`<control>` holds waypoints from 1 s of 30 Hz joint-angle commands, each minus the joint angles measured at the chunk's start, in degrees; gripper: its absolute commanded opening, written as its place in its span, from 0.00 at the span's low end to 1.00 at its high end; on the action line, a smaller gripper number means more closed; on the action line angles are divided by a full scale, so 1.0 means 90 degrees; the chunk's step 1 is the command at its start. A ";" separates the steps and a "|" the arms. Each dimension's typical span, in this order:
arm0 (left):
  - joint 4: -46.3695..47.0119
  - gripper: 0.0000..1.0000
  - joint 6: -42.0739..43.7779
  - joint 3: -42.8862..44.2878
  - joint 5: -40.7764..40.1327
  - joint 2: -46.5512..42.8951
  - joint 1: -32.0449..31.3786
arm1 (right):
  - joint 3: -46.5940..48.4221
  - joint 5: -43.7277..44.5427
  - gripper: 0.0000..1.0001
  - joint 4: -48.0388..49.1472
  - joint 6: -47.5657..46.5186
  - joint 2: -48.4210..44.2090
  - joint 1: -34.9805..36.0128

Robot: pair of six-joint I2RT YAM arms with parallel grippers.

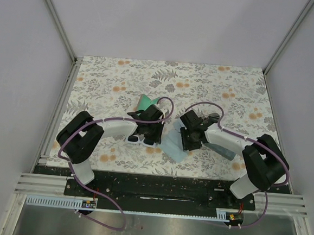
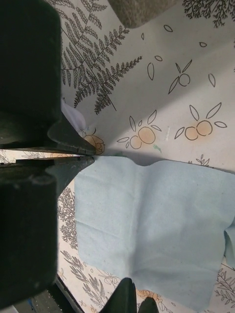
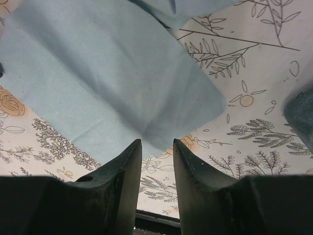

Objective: Organize the sunglasses
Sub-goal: Pick up the glasses cleaning cloth from the center of the board.

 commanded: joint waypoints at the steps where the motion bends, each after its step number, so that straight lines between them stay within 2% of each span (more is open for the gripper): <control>1: 0.0190 0.10 0.0094 0.0117 0.0095 -0.0009 0.0010 | 0.0241 0.0095 0.40 0.0263 -0.0245 0.0134 0.0199; 14: 0.0209 0.10 0.0103 0.0234 0.0153 0.0109 0.0010 | 0.0222 0.0056 0.41 0.0419 -0.0324 0.0446 0.0434; 18: 0.0219 0.10 0.0084 0.0235 0.0212 0.0089 0.0010 | 0.0241 0.0065 0.32 0.0410 -0.0275 0.0651 0.0483; 20: 0.0219 0.10 0.0084 0.0235 0.0203 0.0031 0.0000 | 0.0241 0.0075 0.18 0.0400 -0.0265 0.0603 0.0502; 22: 0.0171 0.10 0.0113 0.0264 0.0193 -0.0008 0.0000 | 0.0241 0.0075 0.09 0.0361 -0.0255 0.0477 0.0512; 30: -0.0064 0.24 0.0571 0.0517 -0.0022 -0.0301 0.0020 | 0.0319 -0.0480 0.08 0.0146 -0.0246 -0.0041 0.0512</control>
